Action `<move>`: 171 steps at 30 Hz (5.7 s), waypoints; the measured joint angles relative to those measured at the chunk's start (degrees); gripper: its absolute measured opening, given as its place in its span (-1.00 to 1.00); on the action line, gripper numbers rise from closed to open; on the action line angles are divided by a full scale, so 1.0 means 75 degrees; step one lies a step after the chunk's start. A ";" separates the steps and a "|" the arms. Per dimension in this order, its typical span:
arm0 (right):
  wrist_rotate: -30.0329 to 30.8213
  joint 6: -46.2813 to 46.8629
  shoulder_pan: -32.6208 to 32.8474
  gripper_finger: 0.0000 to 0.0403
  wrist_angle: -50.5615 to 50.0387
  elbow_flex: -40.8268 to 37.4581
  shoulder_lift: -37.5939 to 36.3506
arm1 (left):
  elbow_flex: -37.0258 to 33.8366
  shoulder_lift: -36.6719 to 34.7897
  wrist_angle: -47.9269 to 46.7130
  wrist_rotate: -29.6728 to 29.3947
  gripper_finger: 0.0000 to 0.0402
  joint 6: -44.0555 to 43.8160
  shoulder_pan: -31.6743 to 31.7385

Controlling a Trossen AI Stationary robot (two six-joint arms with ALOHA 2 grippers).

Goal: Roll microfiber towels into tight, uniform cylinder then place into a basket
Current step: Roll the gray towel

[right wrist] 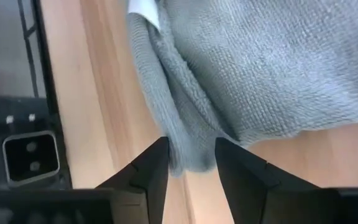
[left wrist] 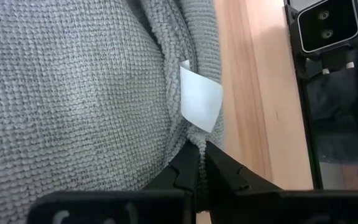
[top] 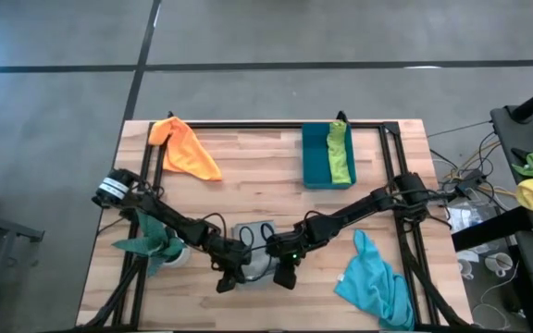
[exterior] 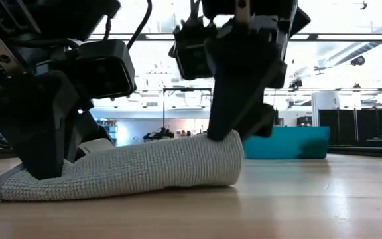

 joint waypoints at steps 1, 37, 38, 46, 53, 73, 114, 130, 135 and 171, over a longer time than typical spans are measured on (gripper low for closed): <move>0.0004 -0.0192 0.0058 -0.36 -0.0058 0.0000 -0.0083 | 0.0000 0.0000 0.0000 -0.0005 -1.00 0.0000 0.0000; 0.1631 -0.1045 0.0498 -0.96 0.0468 -0.0147 0.0228 | -0.0012 -0.0230 -0.0368 -0.0199 -1.00 -0.0403 -0.0020; 0.1575 -0.1044 0.0498 -0.96 0.0461 -0.0163 0.0229 | -0.0014 -0.0312 -0.0484 -0.0242 -1.00 -0.0411 -0.0020; 0.1420 -0.0938 0.0510 -0.96 0.0501 -0.0178 0.0391 | -0.0029 -0.1234 -0.1314 -0.0952 -1.00 -0.0405 -0.0017; 0.1309 -0.0789 0.0507 -0.96 0.0562 -0.0166 0.0461 | -0.0291 -0.2034 -0.1561 -0.2686 -1.00 0.0124 -0.0232; 0.1228 -0.0846 0.0507 -0.96 0.0472 -0.0181 0.0470 | -0.0239 -0.1138 -0.0772 -0.1050 -1.00 0.0603 -0.0078; 0.0986 -0.1285 0.0635 -0.96 -0.0260 -0.0172 0.0330 | 0.0019 0.0163 0.1323 -0.0383 -0.96 0.0046 0.0064; 0.1094 -0.2155 0.0770 -0.96 -0.0968 -0.0163 0.0202 | 0.0058 0.0835 0.2448 -0.0194 -0.99 -0.0227 0.0105; 0.1084 -0.2524 0.0790 -0.94 -0.1029 -0.0063 0.0172 | 0.0093 0.0693 0.2353 -0.0177 -0.99 -0.0259 0.0117; 0.1447 -0.2591 0.0816 -0.45 -0.1224 0.0055 0.0033 | 0.1847 -0.0458 -0.2157 -0.5383 -0.25 0.0219 -0.1735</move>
